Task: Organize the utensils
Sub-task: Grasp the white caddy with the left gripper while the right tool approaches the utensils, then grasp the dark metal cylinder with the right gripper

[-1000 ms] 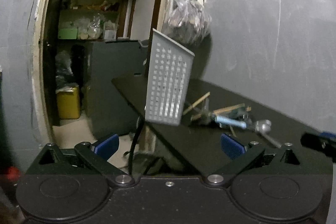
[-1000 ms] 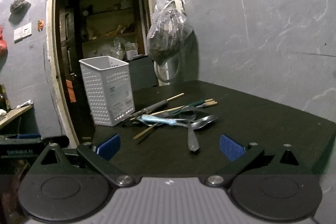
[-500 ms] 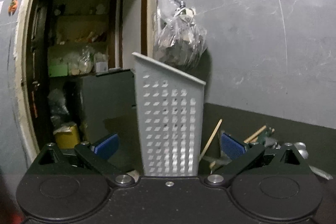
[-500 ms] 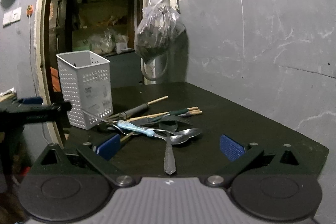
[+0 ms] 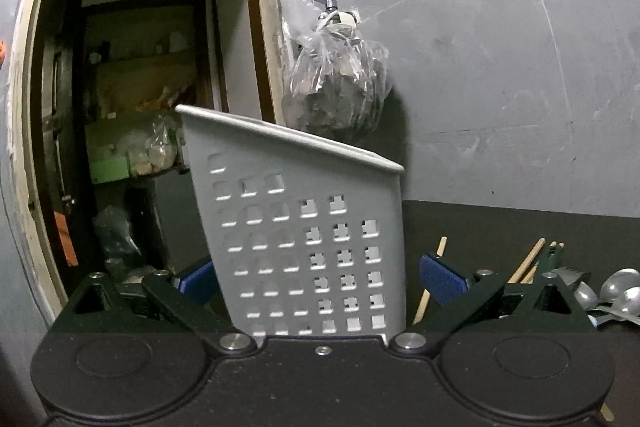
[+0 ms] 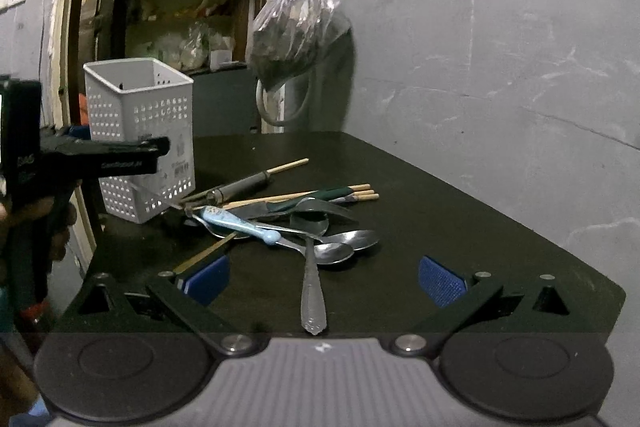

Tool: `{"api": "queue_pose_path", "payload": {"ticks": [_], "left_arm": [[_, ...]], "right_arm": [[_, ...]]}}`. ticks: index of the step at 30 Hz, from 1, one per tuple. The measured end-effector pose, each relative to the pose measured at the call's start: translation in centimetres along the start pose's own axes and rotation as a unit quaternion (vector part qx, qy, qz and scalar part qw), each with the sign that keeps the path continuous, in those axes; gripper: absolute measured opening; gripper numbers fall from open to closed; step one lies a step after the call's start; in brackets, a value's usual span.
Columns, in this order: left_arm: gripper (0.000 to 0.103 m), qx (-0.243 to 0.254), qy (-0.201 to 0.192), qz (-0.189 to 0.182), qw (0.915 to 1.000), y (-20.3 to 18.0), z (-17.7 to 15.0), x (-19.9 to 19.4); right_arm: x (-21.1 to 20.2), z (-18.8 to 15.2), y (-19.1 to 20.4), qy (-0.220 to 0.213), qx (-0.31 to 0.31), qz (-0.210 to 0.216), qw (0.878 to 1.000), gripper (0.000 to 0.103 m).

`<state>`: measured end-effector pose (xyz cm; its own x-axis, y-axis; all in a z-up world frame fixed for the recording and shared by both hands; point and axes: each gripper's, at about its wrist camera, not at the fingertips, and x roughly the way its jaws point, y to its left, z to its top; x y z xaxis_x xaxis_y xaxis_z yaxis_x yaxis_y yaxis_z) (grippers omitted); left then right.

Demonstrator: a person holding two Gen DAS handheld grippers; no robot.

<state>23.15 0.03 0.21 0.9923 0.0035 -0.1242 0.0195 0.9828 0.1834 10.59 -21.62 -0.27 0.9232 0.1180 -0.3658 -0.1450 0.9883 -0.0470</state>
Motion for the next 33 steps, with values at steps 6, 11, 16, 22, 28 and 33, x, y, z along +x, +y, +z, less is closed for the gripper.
{"api": "queue_pose_path", "payload": {"ticks": [6,11,16,22,28,33], "left_arm": [[0.09,0.001,-0.016,-0.013,0.9998,0.3,0.0,0.5],[0.08,0.002,-0.013,-0.027,0.9996,1.0,-0.2,1.0],[0.079,-0.002,-0.012,-0.051,0.9986,1.7,-0.3,1.0],[0.078,-0.013,-0.006,-0.084,0.9964,2.5,-0.5,0.6],[0.077,-0.033,0.001,-0.105,0.9939,3.5,-0.7,0.6],[0.077,-0.03,0.001,-0.116,0.9928,3.8,-0.6,0.9]], "right_arm": [[1.3,0.6,1.3,0.004,-0.033,0.009,0.999,0.103],[2.7,1.3,2.1,0.028,-0.066,0.032,0.997,0.103],[3.6,2.0,3.7,0.034,-0.116,0.049,0.991,0.103],[5.3,3.3,6.3,0.019,-0.187,0.07,0.98,0.103],[7.6,3.6,10.0,-0.005,-0.29,0.081,0.953,0.103],[9.5,3.4,11.7,-0.007,-0.334,0.093,0.938,0.1]]}}
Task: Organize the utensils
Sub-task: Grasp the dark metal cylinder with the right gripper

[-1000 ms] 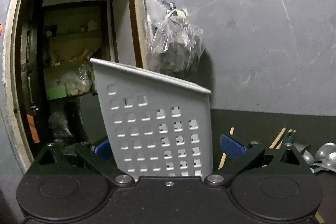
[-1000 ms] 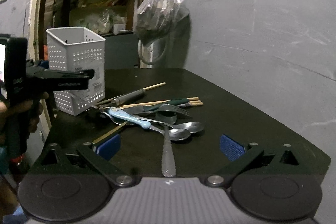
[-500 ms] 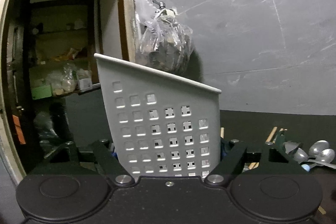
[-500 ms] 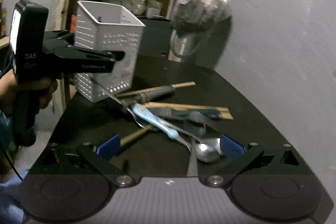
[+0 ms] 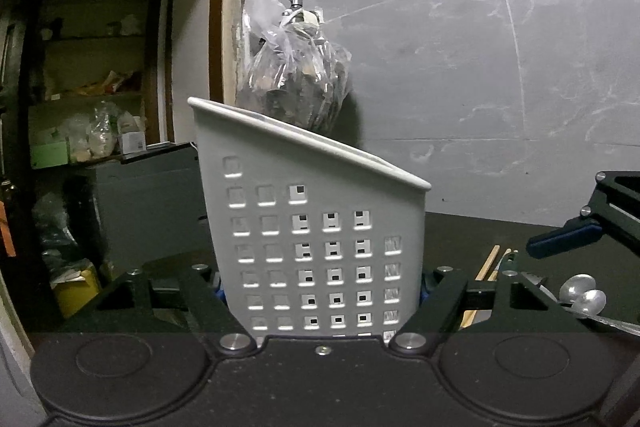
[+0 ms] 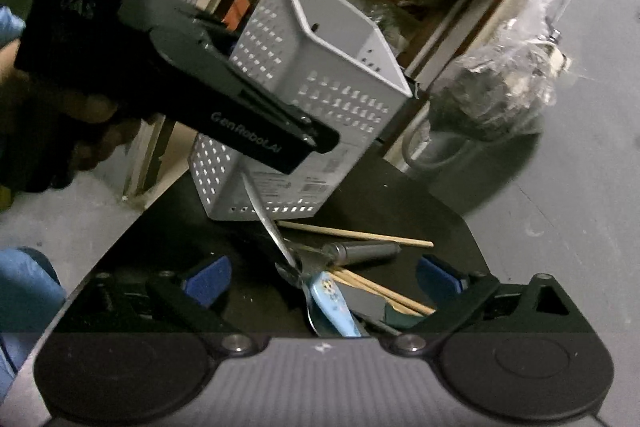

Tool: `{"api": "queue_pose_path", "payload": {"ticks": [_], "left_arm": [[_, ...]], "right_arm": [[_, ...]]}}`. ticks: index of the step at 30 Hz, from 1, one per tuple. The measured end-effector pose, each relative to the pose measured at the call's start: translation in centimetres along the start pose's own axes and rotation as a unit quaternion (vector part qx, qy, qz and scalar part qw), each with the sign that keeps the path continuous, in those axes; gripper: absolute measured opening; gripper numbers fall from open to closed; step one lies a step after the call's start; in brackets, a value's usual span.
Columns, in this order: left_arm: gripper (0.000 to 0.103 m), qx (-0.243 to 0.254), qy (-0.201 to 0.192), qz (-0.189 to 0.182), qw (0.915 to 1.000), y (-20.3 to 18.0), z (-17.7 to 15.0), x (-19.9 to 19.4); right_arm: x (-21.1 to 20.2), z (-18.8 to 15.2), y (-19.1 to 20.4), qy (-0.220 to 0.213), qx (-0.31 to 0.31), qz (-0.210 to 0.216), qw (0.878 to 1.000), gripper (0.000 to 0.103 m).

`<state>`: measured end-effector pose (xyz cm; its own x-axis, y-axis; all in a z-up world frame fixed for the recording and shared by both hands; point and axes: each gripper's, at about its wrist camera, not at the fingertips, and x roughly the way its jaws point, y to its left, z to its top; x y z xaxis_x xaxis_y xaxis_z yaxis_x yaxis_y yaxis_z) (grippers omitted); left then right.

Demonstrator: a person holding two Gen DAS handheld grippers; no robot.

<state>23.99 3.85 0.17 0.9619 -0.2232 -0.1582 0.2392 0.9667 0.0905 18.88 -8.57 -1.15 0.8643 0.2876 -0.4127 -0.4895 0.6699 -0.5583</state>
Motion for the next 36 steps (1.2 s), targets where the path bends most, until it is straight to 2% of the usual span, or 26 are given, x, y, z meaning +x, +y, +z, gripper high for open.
{"api": "queue_pose_path", "payload": {"ticks": [11,13,18,23,26,31,36], "left_arm": [[0.077,0.002,-0.006,-0.018,0.9998,0.8,-0.3,-0.2],[0.077,0.003,-0.006,-0.024,0.9997,1.0,-0.3,-0.2],[0.077,0.005,-0.009,-0.036,0.9993,1.5,-0.4,-0.2],[0.077,0.006,-0.01,-0.043,0.999,1.9,-0.6,-0.4],[0.077,0.007,-0.011,-0.047,0.9988,2.0,-0.6,-0.6],[0.077,0.007,-0.011,-0.048,0.9987,2.0,-0.5,-0.6],[0.077,0.008,-0.011,-0.052,0.9985,2.2,-0.5,-0.6]], "right_arm": [[1.0,-0.7,-0.8,0.007,-0.006,-0.004,1.0,0.1],[0.8,-0.7,-1.5,0.004,0.003,0.005,1.0,0.1],[1.0,-1.0,-4.1,0.009,0.054,0.06,0.997,0.1],[1.5,-1.4,-7.4,0.025,0.142,0.115,0.983,0.1],[1.9,-2.0,-9.1,0.042,0.196,0.13,0.971,0.1],[2.2,-2.7,-10.0,0.056,0.205,0.137,0.968,0.1],[3.2,-3.0,-11.7,0.059,0.267,0.163,0.948,0.1]]}}
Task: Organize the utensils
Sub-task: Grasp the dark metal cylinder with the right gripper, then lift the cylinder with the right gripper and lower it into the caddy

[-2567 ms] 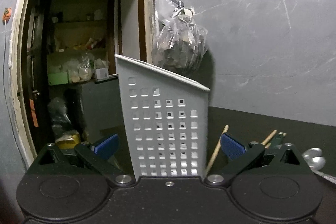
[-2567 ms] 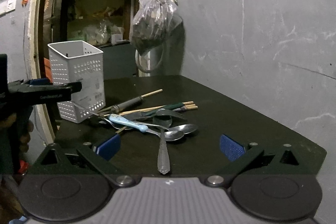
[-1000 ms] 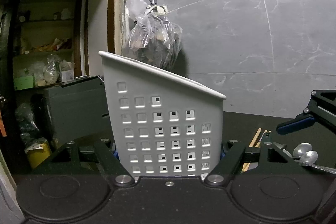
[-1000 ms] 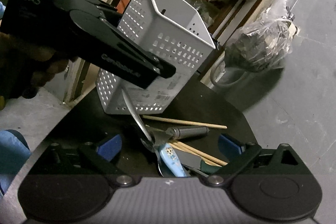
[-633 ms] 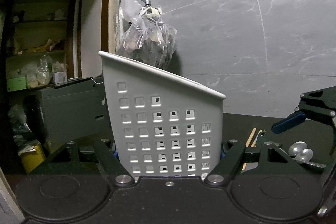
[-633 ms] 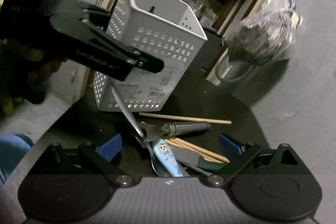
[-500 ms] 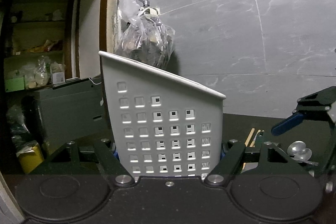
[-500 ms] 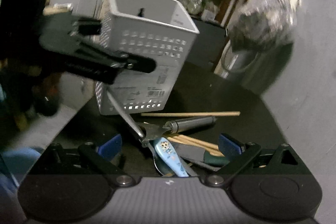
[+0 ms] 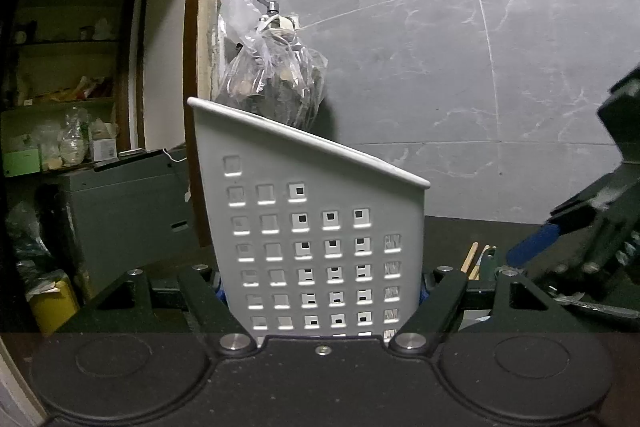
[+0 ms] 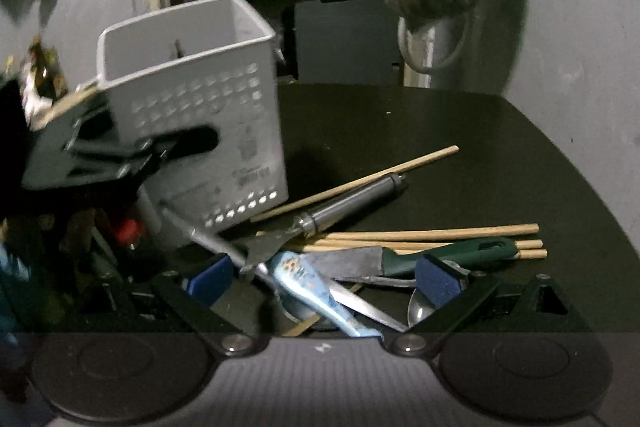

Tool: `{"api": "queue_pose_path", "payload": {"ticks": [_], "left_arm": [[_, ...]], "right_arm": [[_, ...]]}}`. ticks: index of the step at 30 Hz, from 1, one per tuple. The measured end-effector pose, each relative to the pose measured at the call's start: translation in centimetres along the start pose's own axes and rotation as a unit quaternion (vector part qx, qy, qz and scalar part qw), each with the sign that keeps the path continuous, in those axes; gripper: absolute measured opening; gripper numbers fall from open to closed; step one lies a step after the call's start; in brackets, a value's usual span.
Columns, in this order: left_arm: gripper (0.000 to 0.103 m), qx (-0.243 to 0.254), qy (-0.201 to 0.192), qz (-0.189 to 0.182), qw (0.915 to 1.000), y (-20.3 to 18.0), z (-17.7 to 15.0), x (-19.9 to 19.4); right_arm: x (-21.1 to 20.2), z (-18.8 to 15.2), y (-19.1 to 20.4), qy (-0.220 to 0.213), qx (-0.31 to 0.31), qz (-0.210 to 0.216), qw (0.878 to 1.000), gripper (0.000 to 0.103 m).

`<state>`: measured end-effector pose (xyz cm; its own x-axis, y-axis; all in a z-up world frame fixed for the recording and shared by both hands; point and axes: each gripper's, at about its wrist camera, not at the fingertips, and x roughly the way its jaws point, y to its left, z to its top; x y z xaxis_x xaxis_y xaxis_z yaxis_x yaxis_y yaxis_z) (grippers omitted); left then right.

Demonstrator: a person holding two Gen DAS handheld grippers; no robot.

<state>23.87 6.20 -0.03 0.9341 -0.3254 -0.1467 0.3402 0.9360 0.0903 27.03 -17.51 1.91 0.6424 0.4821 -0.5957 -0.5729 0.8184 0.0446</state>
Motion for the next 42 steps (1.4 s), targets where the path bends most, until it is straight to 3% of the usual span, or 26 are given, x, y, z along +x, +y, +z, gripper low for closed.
{"api": "queue_pose_path", "payload": {"ticks": [5,10,19,22,25,27,29,35,42], "left_arm": [[0.077,0.0,0.0,-0.001,1.0,0.0,0.1,0.0],[0.077,0.0,0.0,-0.002,1.0,0.1,0.1,-0.1],[0.077,0.0,0.0,-0.002,1.0,0.0,0.1,-0.1],[0.077,0.0,-0.001,-0.003,1.0,0.0,0.1,-0.1],[0.077,-0.001,-0.001,-0.003,1.0,0.0,0.1,-0.1],[0.077,-0.001,-0.001,-0.002,1.0,0.0,0.1,-0.1],[0.077,-0.001,-0.001,-0.002,1.0,0.0,0.2,-0.2],[0.077,-0.001,-0.001,-0.001,1.0,-0.1,0.2,-0.3],[0.077,-0.004,-0.001,0.004,1.0,-0.4,0.5,-0.6]], "right_arm": [[1.8,1.8,-1.7,0.014,0.049,-0.004,0.999,0.095],[4.6,4.2,-3.0,0.033,0.085,-0.008,0.996,0.084],[9.0,7.5,-3.6,0.128,0.142,-0.027,0.981,0.057],[10.0,8.4,-2.6,0.152,0.122,-0.053,0.979,0.052],[10.7,8.5,-0.6,0.169,0.076,-0.093,0.978,0.041],[10.7,8.6,0.1,0.173,0.068,-0.095,0.978,0.027],[10.5,8.5,0.3,0.18,0.072,-0.087,0.977,0.021],[8.7,7.3,-0.9,0.161,0.122,-0.053,0.978,0.019],[3.7,5.9,-1.9,0.073,0.147,-0.012,0.986,0.019]]}}
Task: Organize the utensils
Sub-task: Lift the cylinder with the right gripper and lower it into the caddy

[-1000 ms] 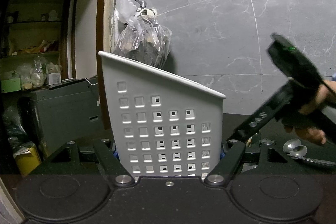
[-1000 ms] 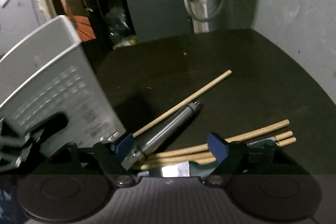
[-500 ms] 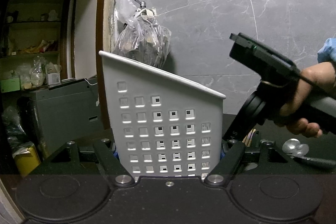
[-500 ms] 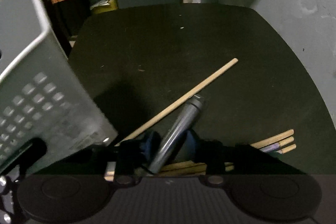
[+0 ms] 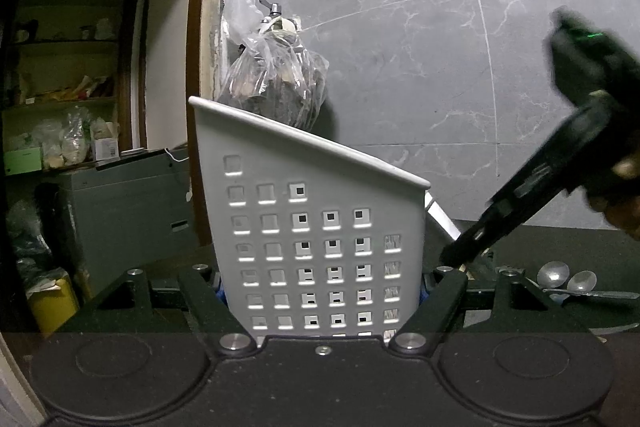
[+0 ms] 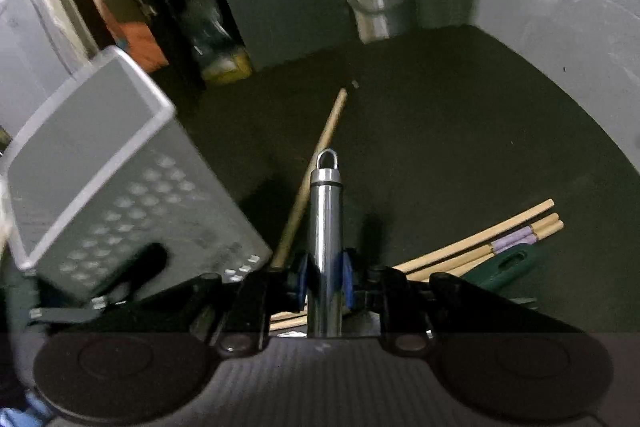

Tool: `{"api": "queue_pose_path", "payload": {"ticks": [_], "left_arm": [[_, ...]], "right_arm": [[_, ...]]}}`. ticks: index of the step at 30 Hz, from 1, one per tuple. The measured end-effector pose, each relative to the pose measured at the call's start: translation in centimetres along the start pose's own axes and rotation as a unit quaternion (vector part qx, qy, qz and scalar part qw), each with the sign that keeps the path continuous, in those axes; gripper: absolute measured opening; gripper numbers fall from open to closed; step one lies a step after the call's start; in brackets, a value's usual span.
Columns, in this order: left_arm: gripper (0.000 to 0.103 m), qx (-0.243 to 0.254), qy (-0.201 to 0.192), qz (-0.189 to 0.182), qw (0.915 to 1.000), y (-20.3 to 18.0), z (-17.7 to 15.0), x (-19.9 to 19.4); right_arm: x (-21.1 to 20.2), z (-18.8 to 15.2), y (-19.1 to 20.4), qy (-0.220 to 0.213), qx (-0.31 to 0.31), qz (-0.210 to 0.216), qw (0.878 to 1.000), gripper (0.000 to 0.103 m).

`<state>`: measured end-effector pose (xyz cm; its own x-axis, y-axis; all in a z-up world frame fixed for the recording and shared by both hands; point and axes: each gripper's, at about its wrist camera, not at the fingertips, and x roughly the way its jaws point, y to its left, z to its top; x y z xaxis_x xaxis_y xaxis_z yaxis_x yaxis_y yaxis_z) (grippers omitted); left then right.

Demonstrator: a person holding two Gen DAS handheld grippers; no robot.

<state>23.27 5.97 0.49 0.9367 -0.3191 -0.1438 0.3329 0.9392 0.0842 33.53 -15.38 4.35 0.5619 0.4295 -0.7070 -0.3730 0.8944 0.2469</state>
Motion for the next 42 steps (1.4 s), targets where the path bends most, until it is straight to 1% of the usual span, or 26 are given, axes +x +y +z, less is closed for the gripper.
{"api": "queue_pose_path", "payload": {"ticks": [3,7,11,13,17,25,32,37,40,42], "left_arm": [[0.077,0.0,0.001,0.003,1.0,-0.1,0.0,0.0],[0.077,0.0,0.004,0.005,1.0,-0.3,0.1,0.1],[0.077,-0.002,0.005,0.009,0.9999,-0.5,0.2,0.2],[0.077,-0.002,0.006,0.011,0.9999,-0.6,0.2,0.3],[0.077,-0.003,0.009,0.015,0.9998,-0.7,0.3,0.4],[0.077,-0.007,0.012,0.026,0.9996,-1.2,0.4,0.5],[0.077,-0.007,0.011,0.026,0.9996,-1.6,0.4,0.2],[0.077,-0.006,0.01,0.022,0.9997,-2.2,0.3,-0.5],[0.077,-0.006,0.009,0.02,0.9997,-2.6,0.2,-0.9],[0.077,-0.006,0.008,0.021,0.9997,-2.9,0.1,-1.1]], "right_arm": [[-2.4,-2.0,-0.1,-0.063,-0.018,0.024,0.998,0.019],[-6.2,-4.8,-0.3,-0.138,-0.02,0.054,0.989,0.019],[-8.9,-7.3,-0.6,-0.193,-0.022,0.069,0.979,0.019],[-9.7,-8.2,-0.5,-0.211,-0.029,0.069,0.975,0.019],[-11.3,-9.1,-0.6,-0.211,-0.021,0.076,0.974,0.019],[-13.4,-11.1,0.3,-0.21,-0.033,0.091,0.973,0.019],[-15.3,-12.6,0.7,-0.209,-0.034,0.099,0.972,0.019],[-17.0,-12.4,0.8,-0.232,-0.037,0.101,0.967,0.02],[-18.0,-11.3,1.1,-0.259,-0.048,0.099,0.96,0.02],[-18.6,-10.2,1.3,-0.284,-0.057,0.097,0.952,0.02]]}}
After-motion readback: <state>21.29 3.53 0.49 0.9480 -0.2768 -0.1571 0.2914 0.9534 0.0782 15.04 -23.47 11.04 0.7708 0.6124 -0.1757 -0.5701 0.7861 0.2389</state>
